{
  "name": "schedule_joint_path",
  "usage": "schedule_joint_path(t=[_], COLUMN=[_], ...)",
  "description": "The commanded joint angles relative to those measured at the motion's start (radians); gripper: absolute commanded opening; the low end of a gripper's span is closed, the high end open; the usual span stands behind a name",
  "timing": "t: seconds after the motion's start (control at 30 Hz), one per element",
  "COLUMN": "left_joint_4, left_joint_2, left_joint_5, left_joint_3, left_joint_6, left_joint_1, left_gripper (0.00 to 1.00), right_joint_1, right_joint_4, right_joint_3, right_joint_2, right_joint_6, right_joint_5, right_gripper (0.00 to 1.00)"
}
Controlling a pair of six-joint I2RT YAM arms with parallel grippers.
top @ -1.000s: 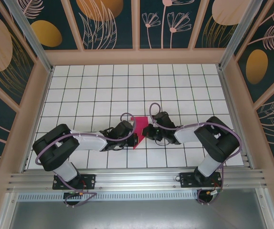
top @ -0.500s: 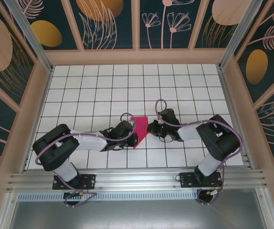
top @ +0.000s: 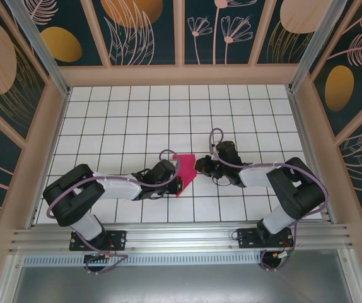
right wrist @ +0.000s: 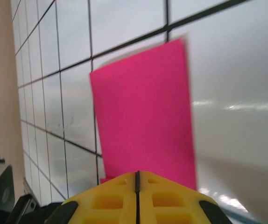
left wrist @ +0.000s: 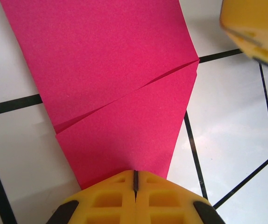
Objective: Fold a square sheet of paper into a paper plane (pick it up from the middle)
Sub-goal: Third fold the triangle at the center of the table.
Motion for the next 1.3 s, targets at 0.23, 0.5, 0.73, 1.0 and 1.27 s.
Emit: schedule_joint_path(t=[0.23, 0.5, 0.73, 1.0, 1.27], left_joint_4=[-0.129, -0.160, -0.079, 0.029, 0.013], left_joint_2=[0.024, -0.064, -0.147, -0.015, -0.001], left_joint_5=[-0.029, -0.009, 0.108, 0.246, 0.197], left_joint_3=[-0.001, 0.042, 0.063, 0.055, 0.013], left_joint_6=[0.033, 0.042, 0.021, -0.044, -0.050], left_joint_1=[0.001, 0.000, 0.002, 0.002, 0.003], left_gripper=[0.00, 0.07, 0.10, 0.08, 0.07], right_joint_1=[0.099, 0.099, 0.100, 0.108, 0.109], right_joint_4=[-0.011, -0.074, -0.107, -0.128, -0.150], right_joint_3=[0.064, 0.056, 0.063, 0.085, 0.087], right_joint_2=[0.166, 0.196, 0.170, 0.182, 0.195], right_joint_6=[-0.010, -0.009, -0.014, -0.018, -0.024], right_joint_5=[-0.016, 0.051, 0.066, 0.081, 0.102], right_gripper=[0.08, 0.06, 0.07, 0.06, 0.07])
